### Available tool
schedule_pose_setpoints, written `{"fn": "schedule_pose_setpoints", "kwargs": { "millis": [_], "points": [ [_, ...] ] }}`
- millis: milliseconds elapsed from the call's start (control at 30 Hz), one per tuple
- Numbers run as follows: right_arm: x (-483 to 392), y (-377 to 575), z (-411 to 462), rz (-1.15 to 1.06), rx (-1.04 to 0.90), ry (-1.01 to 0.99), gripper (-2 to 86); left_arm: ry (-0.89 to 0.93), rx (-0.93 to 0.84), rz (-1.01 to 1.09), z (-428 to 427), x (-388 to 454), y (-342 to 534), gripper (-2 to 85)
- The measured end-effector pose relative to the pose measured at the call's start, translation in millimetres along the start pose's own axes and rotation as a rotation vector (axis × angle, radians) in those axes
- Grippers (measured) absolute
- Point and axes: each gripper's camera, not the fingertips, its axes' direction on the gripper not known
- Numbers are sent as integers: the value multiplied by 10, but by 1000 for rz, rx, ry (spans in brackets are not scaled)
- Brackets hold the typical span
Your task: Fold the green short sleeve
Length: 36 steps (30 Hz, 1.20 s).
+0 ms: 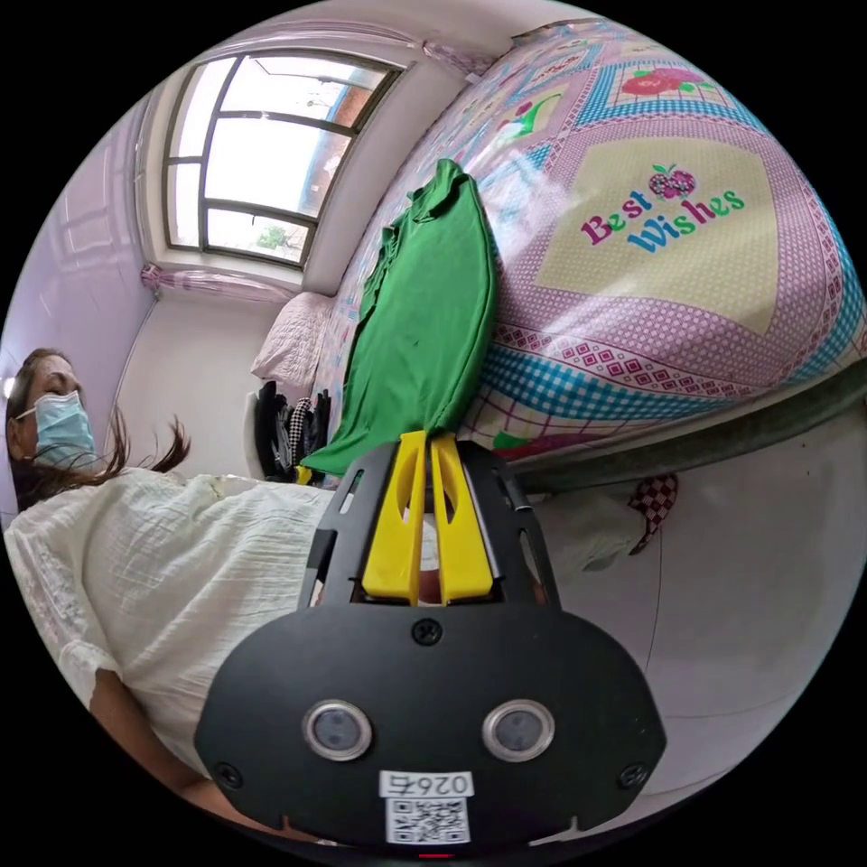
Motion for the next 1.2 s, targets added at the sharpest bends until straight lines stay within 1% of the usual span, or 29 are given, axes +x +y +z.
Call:
{"fn": "schedule_pose_setpoints", "kwargs": {
  "millis": [67, 167, 300, 500, 633, 733, 833, 1000, 1067, 1200],
  "points": [
    [-19, 5, -42, -9, -14, 7, -15, 92, 80, -7, -178, 8, -1, -7],
    [-57, -2, -125, -23, -6, -16, -15, 176, 151, -7, -321, 52, -34, -7],
    [-162, -102, -304, -53, 79, -100, -15, 249, 207, 12, -440, 169, -181, -7],
    [-439, -468, -541, -159, 210, -148, -14, 321, 260, 112, -614, 545, -717, -8],
    [-535, -850, -505, -216, 273, -181, -15, 350, 271, 168, -618, 760, -1319, -8],
    [-584, -1341, -349, -242, 274, -200, -15, 370, 276, 157, -526, 821, -1864, -8],
    [-680, -1939, -116, -271, 248, -165, -15, 390, 261, 129, -348, 817, -2486, -8],
    [-797, -3080, 521, -326, 142, -20, -15, 371, 227, 106, -7, 822, -3515, -9],
    [-771, -3460, 758, -326, 102, 7, -15, 369, 215, 90, 202, 838, -4007, -9],
    [-564, -4242, 1273, -268, 62, 50, -14, 360, 204, 58, 528, 853, -4659, -9]
  ]
}}
